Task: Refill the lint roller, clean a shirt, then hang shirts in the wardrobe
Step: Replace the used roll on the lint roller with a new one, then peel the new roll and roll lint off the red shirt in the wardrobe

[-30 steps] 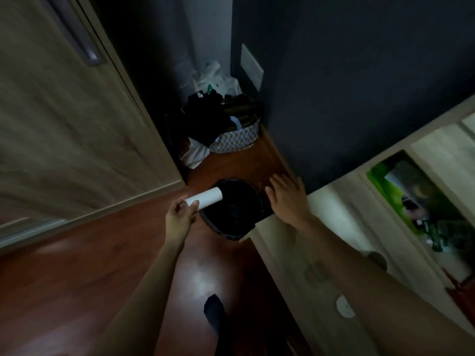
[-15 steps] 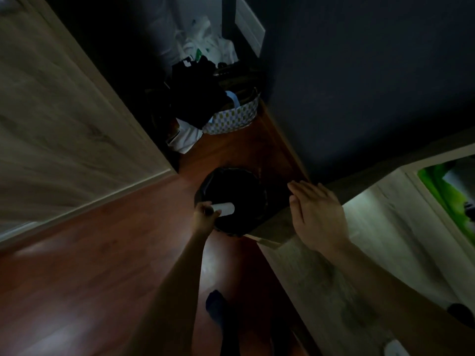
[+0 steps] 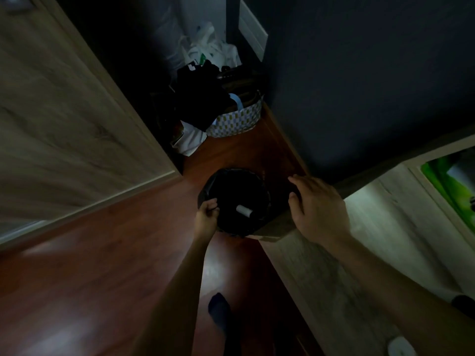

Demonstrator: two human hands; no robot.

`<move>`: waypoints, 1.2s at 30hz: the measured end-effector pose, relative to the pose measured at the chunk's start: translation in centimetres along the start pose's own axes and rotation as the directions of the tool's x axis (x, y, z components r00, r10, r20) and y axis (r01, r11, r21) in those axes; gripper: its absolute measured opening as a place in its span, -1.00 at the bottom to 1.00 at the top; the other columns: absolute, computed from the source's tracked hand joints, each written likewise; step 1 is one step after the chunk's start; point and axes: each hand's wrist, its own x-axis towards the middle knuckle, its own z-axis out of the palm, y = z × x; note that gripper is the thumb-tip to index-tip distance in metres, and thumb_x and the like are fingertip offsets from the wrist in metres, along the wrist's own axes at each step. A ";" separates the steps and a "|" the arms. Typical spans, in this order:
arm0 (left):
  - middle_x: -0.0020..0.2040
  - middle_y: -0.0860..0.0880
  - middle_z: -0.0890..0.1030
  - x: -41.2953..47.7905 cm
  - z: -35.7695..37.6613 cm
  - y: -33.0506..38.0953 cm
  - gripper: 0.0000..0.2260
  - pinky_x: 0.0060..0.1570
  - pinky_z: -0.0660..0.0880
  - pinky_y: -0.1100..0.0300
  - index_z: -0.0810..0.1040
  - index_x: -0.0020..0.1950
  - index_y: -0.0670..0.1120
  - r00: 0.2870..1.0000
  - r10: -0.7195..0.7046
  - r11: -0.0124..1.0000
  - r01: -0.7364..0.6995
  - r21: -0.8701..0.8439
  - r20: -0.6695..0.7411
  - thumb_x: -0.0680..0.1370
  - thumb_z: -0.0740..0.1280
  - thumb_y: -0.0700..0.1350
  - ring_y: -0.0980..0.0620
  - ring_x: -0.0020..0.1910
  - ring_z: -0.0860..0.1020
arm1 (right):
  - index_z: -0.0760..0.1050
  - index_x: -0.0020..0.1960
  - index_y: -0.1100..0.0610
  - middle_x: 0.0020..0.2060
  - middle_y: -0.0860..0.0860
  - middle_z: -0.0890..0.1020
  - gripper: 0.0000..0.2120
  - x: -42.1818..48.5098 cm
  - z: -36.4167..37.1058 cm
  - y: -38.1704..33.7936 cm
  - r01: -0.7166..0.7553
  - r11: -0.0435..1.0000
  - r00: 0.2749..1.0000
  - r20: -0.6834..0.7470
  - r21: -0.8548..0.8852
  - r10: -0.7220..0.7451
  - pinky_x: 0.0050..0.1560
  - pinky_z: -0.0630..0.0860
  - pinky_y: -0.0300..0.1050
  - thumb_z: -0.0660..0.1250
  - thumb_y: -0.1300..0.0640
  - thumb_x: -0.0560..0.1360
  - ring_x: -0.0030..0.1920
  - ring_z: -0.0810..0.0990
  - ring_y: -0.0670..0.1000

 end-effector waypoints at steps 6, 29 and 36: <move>-0.08 0.01 0.65 -6.2 -2.5 3.4 -0.76 0.11 0.56 0.04 0.57 0.11 -0.07 0.989 0.122 0.981 -0.133 -0.140 -0.086 0.59 0.21 -0.33 0.04 -0.07 0.63 | 0.57 0.11 0.10 -0.02 0.04 0.67 -0.66 -0.2 -0.4 -0.2 -0.016 0.999 1.000 0.027 0.040 0.015 0.04 0.46 -0.02 0.09 0.01 0.54 0.01 0.57 0.06; -0.03 -0.09 0.64 -32.9 4.5 12.6 -0.78 -0.13 0.53 0.30 0.58 0.06 -0.09 0.927 0.369 0.907 -0.375 -0.192 -0.070 0.61 0.17 -0.30 0.06 -0.17 0.62 | 0.40 0.35 -0.04 0.29 0.05 0.48 -0.54 -19.5 -13.2 8.0 0.006 0.946 0.992 -0.125 0.324 0.036 0.27 0.37 0.12 0.30 -0.11 0.48 0.29 0.40 0.11; 0.05 -0.10 0.65 -36.2 10.1 10.1 -0.81 -0.03 0.57 0.27 0.58 0.18 -0.19 0.930 0.364 0.931 -0.366 0.017 0.051 0.61 0.25 -0.22 0.13 -0.11 0.63 | 0.39 0.32 -0.04 0.21 0.04 0.52 -0.58 -22.3 -11.3 10.2 0.007 0.889 0.998 -0.061 0.459 0.023 0.13 0.50 0.01 0.33 0.15 0.49 0.17 0.51 0.07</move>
